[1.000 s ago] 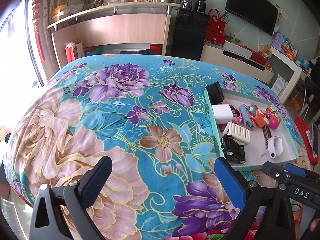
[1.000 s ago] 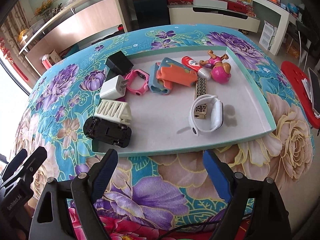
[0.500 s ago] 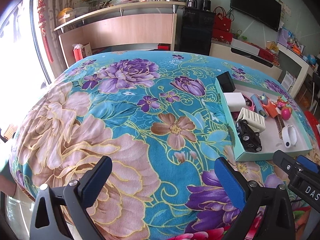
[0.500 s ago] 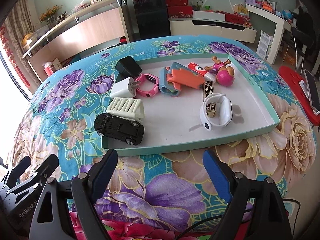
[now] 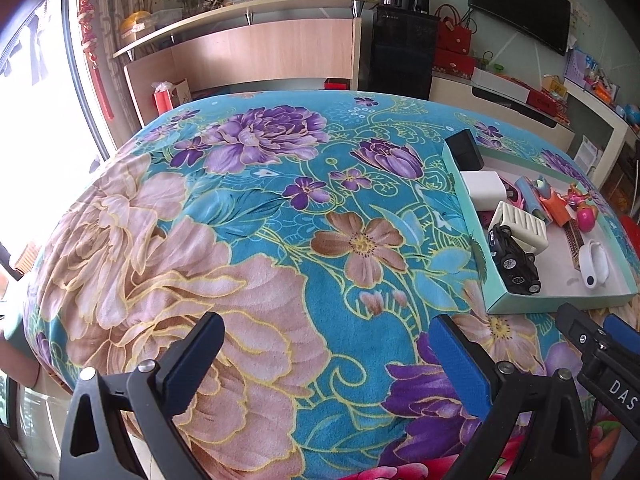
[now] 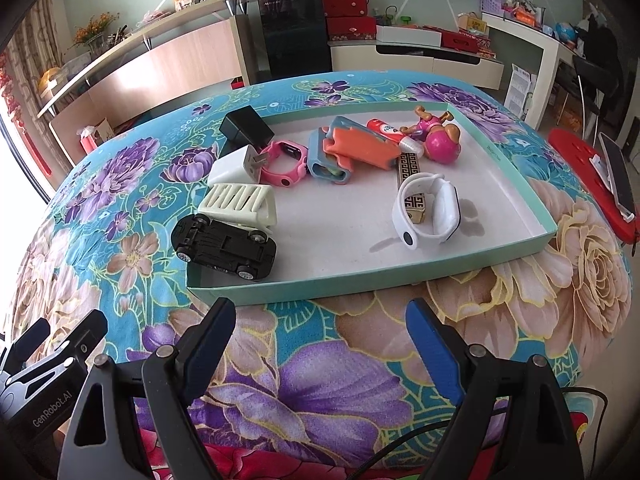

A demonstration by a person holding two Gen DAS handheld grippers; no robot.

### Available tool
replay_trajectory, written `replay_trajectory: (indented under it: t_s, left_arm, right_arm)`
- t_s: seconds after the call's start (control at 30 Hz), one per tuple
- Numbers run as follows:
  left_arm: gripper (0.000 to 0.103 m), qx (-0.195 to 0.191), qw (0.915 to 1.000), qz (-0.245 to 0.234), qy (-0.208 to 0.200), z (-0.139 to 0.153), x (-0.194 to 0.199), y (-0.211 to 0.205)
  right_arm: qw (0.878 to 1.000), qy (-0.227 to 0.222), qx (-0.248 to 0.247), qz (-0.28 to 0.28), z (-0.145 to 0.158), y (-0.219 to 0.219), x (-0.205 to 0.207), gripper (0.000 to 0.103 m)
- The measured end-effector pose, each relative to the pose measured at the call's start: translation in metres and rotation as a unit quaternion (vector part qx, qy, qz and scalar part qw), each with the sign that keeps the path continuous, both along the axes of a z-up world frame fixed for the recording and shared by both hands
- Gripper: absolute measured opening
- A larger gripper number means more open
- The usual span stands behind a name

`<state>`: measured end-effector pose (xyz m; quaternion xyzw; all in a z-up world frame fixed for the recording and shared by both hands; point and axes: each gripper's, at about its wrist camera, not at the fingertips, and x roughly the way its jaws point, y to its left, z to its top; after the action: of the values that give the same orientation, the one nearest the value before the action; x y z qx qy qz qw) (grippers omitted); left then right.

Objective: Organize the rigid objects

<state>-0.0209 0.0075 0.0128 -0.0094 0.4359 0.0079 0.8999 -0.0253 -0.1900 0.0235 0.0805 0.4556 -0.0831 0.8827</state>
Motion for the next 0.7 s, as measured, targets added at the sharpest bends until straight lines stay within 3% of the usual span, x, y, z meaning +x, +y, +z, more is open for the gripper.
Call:
replay_trajectory:
  t_s: [0.7]
  left_arm:
    - [0.103, 0.015, 0.9997, 0.020, -0.006, 0.0010, -0.0015, 0.0028]
  right_arm:
    - [1.000, 0.021, -0.007, -0.006, -0.0075, -0.0009, 0.0039, 0.088]
